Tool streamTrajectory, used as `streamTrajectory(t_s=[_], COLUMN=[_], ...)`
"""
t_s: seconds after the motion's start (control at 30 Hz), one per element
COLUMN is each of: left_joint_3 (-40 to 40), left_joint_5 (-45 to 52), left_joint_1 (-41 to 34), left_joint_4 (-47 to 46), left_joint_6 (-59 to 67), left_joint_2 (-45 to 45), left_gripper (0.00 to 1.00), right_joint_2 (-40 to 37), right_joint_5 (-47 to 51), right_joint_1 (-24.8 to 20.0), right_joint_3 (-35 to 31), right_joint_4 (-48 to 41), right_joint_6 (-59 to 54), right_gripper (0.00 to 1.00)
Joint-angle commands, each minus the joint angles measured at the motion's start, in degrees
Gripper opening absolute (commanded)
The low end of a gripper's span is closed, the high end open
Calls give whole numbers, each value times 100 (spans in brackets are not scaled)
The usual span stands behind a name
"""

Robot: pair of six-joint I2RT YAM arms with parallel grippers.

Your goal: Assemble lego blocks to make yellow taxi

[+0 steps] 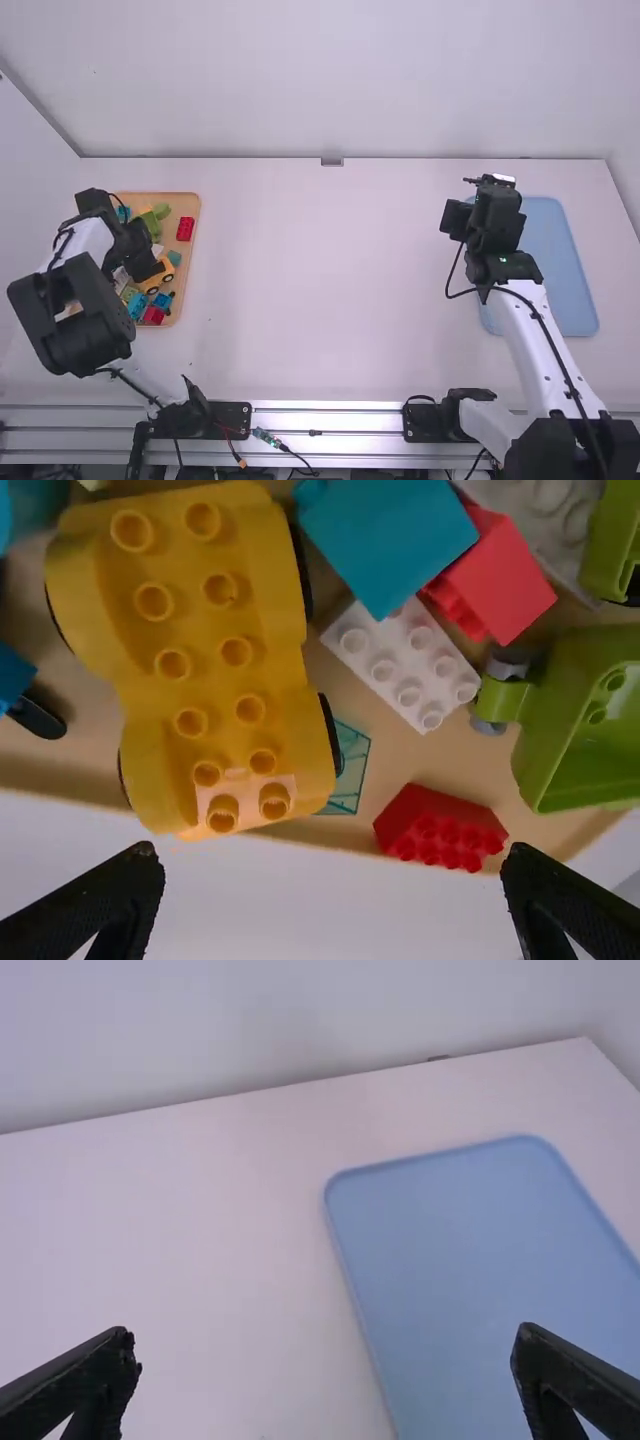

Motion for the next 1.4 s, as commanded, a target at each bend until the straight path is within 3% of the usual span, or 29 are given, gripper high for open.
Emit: streamTrajectory(t_s=[0.0, 0.37, 0.83, 0.93, 1.07, 1.37], left_joint_3=[-289, -905, -1246, -1351, -1482, -1620], left_joint_5=[-2, 109, -197, -199, -190, -81], left_joint_1=[-15, -15, 33, 13, 13, 35], left_joint_4=[91, 741, 1200, 1425, 1632, 1803], left_joint_6=[-319, -591, -759, -759, -757, -757], left_joint_2=[43, 43, 43, 43, 43, 43], left_gripper=[91, 86, 91, 87, 65, 39], right_joint_2=[10, 10, 10, 10, 10, 10], right_joint_5=[-9, -9, -7, -9, -9, -7], right_joint_1=[13, 15, 13, 15, 20, 13], right_joint_3=[129, 129, 129, 129, 129, 129], right_joint_4=[-20, -20, -22, -24, -26, -24], right_joint_6=[22, 17, 17, 24, 20, 17], right_gripper=[99, 98, 99, 98, 99, 99])
